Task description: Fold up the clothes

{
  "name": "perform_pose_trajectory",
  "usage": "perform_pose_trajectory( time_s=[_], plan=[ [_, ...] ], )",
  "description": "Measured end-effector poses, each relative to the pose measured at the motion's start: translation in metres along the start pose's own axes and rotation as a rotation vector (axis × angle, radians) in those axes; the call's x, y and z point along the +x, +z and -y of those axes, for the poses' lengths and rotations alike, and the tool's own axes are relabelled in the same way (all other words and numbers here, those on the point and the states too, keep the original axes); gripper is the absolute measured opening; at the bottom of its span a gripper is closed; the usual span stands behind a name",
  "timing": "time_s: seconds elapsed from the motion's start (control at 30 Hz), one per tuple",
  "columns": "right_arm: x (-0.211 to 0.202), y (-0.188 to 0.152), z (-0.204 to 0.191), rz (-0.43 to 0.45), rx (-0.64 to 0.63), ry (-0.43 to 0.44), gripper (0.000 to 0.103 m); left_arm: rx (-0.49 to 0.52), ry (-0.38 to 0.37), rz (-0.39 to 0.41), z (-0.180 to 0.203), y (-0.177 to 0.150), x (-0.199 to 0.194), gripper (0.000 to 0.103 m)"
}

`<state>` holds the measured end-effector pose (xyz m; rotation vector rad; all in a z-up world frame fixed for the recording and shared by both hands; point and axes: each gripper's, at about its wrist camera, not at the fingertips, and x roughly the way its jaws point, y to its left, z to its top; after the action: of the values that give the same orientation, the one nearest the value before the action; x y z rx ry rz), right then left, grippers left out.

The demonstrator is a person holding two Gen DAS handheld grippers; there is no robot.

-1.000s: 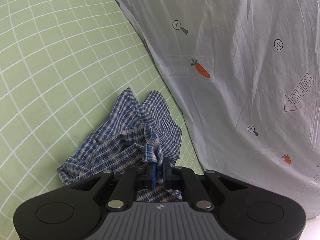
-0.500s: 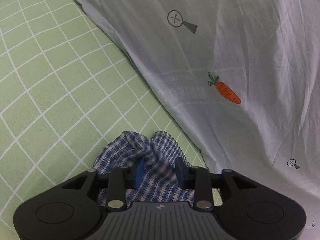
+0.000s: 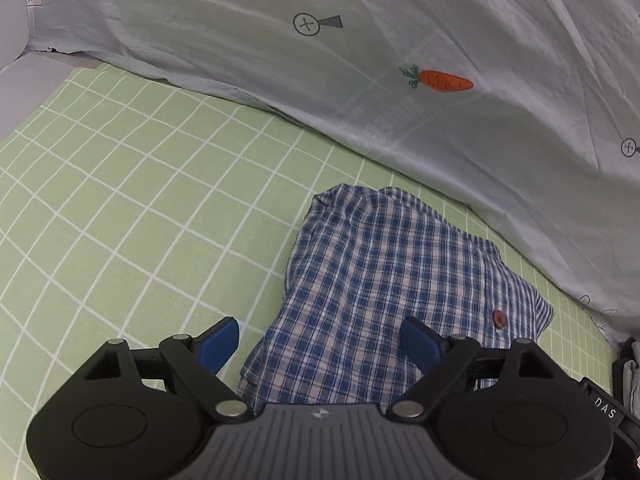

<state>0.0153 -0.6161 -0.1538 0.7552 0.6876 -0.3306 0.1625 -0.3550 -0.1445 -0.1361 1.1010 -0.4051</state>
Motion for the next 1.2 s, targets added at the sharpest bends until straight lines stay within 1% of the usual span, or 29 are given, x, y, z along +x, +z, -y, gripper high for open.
perform_pose_trajectory(
  time_s=[0.03,0.07,0.1,0.13,0.2,0.23,0.3,0.37,0.4,0.43,0.47,0.5,0.53,0.57,0.6,0.63,0.67,0.73,0.8,0.93,1.07,1.2],
  plan=[
    [0.001,-0.002,-0.001,-0.003,-0.010,-0.002,0.011,0.012,0.003,-0.001,0.002,-0.001,0.001,0.088],
    [0.000,-0.001,-0.002,0.007,-0.020,-0.006,0.002,0.024,0.006,-0.002,0.003,-0.002,0.002,0.088],
    [-0.004,0.000,-0.004,0.032,-0.034,-0.013,0.002,0.037,0.012,0.001,0.005,-0.002,0.003,0.088],
    [-0.013,0.002,-0.007,0.085,-0.054,-0.029,0.002,0.052,0.018,0.007,0.007,-0.001,0.003,0.088],
    [-0.028,0.007,-0.014,0.171,-0.089,-0.076,0.002,0.083,0.034,0.019,0.011,0.001,0.003,0.088],
    [-0.030,0.009,-0.015,0.193,-0.102,-0.102,0.002,0.102,0.046,0.023,0.013,0.001,0.004,0.088],
    [-0.024,0.012,-0.011,0.184,-0.116,-0.145,0.002,0.130,0.065,0.024,0.015,0.000,0.007,0.089],
    [-0.012,0.012,-0.005,0.143,-0.127,-0.180,0.003,0.134,0.064,0.010,0.014,0.000,0.011,0.090],
    [-0.007,0.012,-0.002,0.118,-0.126,-0.201,0.007,0.136,0.064,0.004,0.014,-0.001,0.013,0.090],
    [-0.004,0.012,0.000,0.103,-0.126,-0.217,0.017,0.137,0.064,0.000,0.013,-0.001,0.013,0.090],
    [-0.007,0.011,0.000,0.108,-0.128,-0.222,0.026,0.143,0.061,0.001,0.012,-0.001,0.012,0.090],
    [-0.010,0.011,0.001,0.113,-0.130,-0.227,0.058,0.159,0.056,0.008,0.011,-0.002,0.011,0.090],
    [-0.012,0.010,0.001,0.118,-0.132,-0.232,0.085,0.181,0.048,0.017,0.011,-0.004,0.009,0.090],
    [-0.015,0.010,0.001,0.123,-0.133,-0.238,0.094,0.209,0.043,0.026,0.011,-0.005,0.009,0.090],
    [-0.017,0.009,0.001,0.128,-0.135,-0.243,0.101,0.234,0.040,0.032,0.011,-0.006,0.008,0.091],
    [-0.019,0.009,0.002,0.123,-0.136,-0.240,0.101,0.254,0.037,0.036,0.011,-0.006,0.008,0.093],
    [-0.018,0.007,0.002,0.103,-0.136,-0.222,0.101,0.274,0.035,0.040,0.010,-0.007,0.008,0.097],
    [-0.014,0.005,0.002,0.055,-0.137,-0.185,0.102,0.306,0.024,0.046,0.009,-0.008,0.007,0.098],
    [-0.009,0.001,0.001,0.010,-0.139,-0.151,0.103,0.312,-0.018,0.035,0.006,-0.007,0.009,0.099],
    [0.002,-0.004,0.003,-0.026,-0.128,-0.128,0.103,0.272,-0.130,-0.033,0.000,-0.001,0.021,0.100],
    [0.015,0.000,0.015,-0.065,-0.056,-0.087,0.103,0.235,-0.195,-0.079,-0.001,0.005,0.035,0.100],
    [0.024,0.005,0.016,-0.063,-0.057,-0.073,0.103,0.246,-0.256,-0.103,0.004,0.009,0.049,0.100]
  ],
)
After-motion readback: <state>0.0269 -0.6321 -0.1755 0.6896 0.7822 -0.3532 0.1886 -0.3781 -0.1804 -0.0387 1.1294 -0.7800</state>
